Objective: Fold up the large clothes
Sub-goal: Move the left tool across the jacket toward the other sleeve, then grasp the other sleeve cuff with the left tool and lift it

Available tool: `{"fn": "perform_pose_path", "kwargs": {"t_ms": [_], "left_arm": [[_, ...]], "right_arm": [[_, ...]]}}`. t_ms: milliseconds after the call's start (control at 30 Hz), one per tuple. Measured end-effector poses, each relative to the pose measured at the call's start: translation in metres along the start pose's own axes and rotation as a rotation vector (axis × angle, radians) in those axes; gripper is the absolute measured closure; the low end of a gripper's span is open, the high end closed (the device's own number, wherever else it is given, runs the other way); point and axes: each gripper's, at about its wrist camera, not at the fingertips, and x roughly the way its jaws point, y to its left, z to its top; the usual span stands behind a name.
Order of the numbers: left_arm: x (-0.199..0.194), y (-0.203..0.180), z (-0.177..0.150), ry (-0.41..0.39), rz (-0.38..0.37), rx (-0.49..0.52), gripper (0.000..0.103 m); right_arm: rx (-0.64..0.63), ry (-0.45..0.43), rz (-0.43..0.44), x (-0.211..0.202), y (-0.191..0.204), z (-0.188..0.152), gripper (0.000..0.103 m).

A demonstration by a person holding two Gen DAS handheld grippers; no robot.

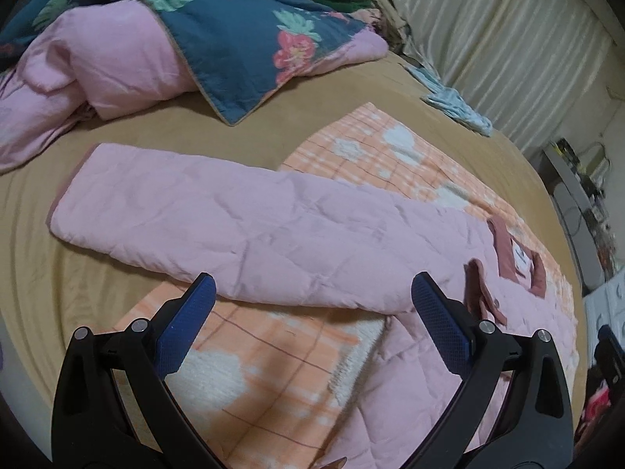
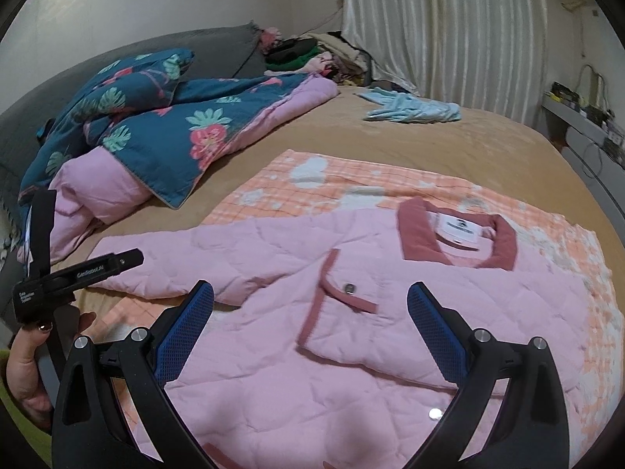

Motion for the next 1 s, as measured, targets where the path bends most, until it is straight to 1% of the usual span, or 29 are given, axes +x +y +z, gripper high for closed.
{"fn": "perform_pose_path", "kwargs": {"t_ms": [200,400,533,733,1000], "left_arm": [[0.003,0.028,0.011,0.002,0.020,-0.069,0.009],[0.009,0.053,0.019,0.013,0.039,-0.130,0.009],[0.007,0.067,0.024,0.000,0.051,-0.156,0.009],[0.013,0.091,0.029,0.006,0.082,-0.217,0.009],[0.033,0.130,0.029,0.059,0.126,-0.325,0.009]], "right_arm": [[-0.056,0.009,0.033,0.012,0.031,0.014,0.004],[-0.085,0.023,0.068,0.025,0.058,0.027,0.004],[-0.122,0.036,0.086,0.037,0.078,0.032,0.004],[-0.156,0.067,0.104,0.058,0.101,0.034,0.004],[-0.196,0.136,0.119,0.095,0.123,0.023,0.004]]}}
